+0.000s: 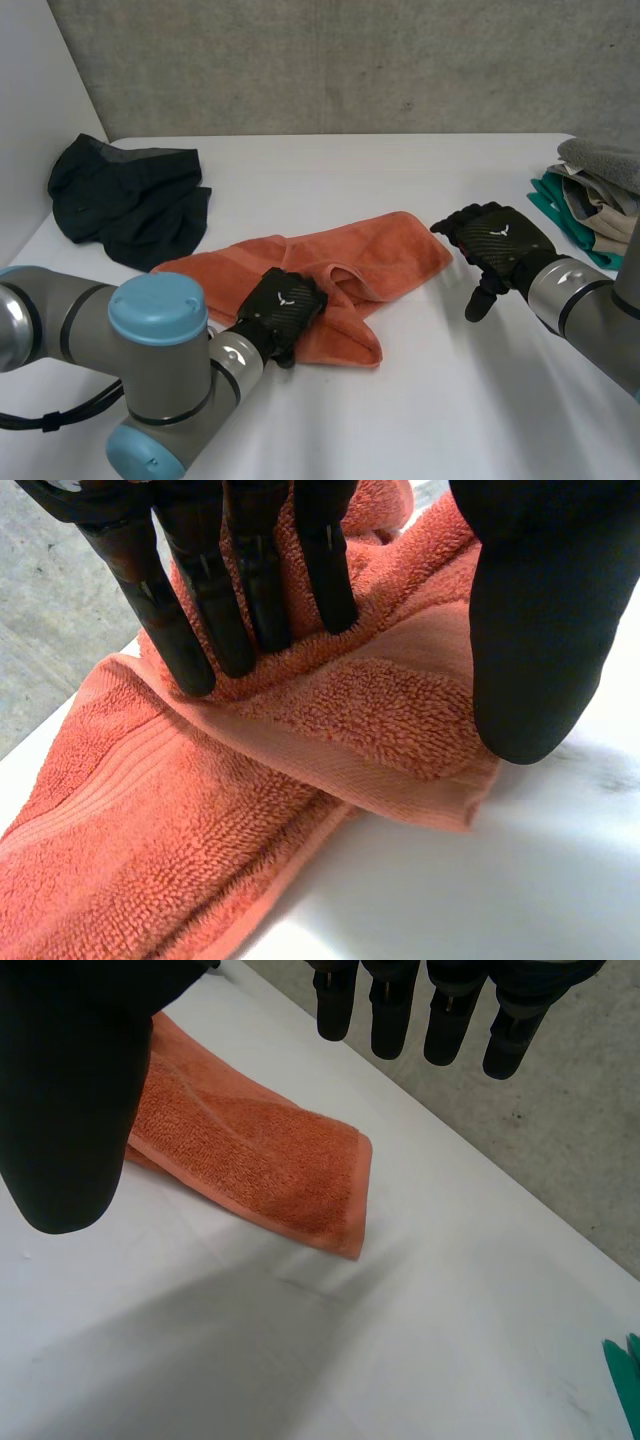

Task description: Fold the laundry.

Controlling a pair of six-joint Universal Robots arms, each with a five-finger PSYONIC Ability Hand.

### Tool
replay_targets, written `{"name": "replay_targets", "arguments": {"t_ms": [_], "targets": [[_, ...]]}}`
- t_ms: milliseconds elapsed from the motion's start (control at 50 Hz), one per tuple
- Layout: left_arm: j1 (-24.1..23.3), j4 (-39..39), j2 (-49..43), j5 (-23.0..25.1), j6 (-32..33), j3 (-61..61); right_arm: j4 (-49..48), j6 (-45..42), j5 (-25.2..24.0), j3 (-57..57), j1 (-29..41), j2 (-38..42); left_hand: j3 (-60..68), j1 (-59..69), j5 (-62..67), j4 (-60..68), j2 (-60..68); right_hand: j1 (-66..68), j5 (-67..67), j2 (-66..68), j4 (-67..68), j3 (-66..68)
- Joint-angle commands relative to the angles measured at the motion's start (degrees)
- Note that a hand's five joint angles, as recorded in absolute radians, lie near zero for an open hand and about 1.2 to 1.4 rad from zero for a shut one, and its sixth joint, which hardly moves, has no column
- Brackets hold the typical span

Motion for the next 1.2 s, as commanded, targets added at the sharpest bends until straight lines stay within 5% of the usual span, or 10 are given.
{"name": "replay_targets", "arguments": {"t_ms": [20,80,240,440,640,880,940,980,1100,1200], "targets": [[0.16,0.29,-2.12,0.00,0.38,2.42,-0.01,0.06,-0.46,0.29,-1.22,0.01,23.91,23.20,23.50,23.49,23.85,-2.76,-2.71,-2.08,-1.98,-1.92],[0.25,0.72,-2.56,-0.09,0.65,3.12,-0.27,0.06,-0.90,0.56,-1.66,0.37,47.11,46.40,46.70,46.69,47.05,-2.76,-2.71,-2.08,-1.98,-1.92],[1.57,0.64,0.86,-1.32,0.56,3.22,-0.18,-0.38,-1.08,-2.34,-2.80,1.68,47.32,46.61,46.91,46.90,47.26,-2.76,-2.71,-2.08,-1.98,-1.92],[3.50,-7.61,21.77,-1.24,0.30,-1.27,13.51,1.46,-3.98,-19.12,0.36,11.87,47.32,46.61,46.91,46.90,47.26,-2.76,-2.71,-2.08,-1.98,-1.92],[6.05,-15.88,28.29,0.44,0.29,1.36,14.33,23.34,-3.72,-25.28,8.18,22.07,47.32,46.61,46.91,46.90,47.26,-2.76,-2.71,-2.08,-1.98,-1.92],[7.46,-20.28,32.41,0.00,-1.72,5.23,2.28,29.59,10.86,-31.69,14.87,30.86,47.32,46.61,46.91,46.90,47.26,-2.76,-2.71,-2.08,-1.98,-1.92],[8.25,-20.54,34.87,0.00,-2.60,5.23,1.66,29.50,11.93,-32.84,15.13,31.48,47.32,46.61,46.91,46.90,47.26,26.89,26.95,27.58,27.67,27.74],[9.03,-20.63,36.28,-0.09,-3.04,5.23,0.53,29.24,11.75,-33.28,14.52,31.13,47.32,46.61,46.91,46.90,47.26,66.98,67.04,67.67,67.76,67.83],[13.51,-20.89,39.80,0.26,-3.40,5.50,-3.17,25.38,11.93,-30.21,10.22,20.34,47.32,46.61,46.91,46.90,47.26,67.24,67.29,67.92,68.02,68.08],[19.48,-21.95,42.87,1.83,-4.18,7.07,-2.91,12.03,6.58,-27.66,3.36,4.61,47.32,46.61,46.91,46.90,47.26,67.24,67.29,67.92,68.02,68.08]]}}
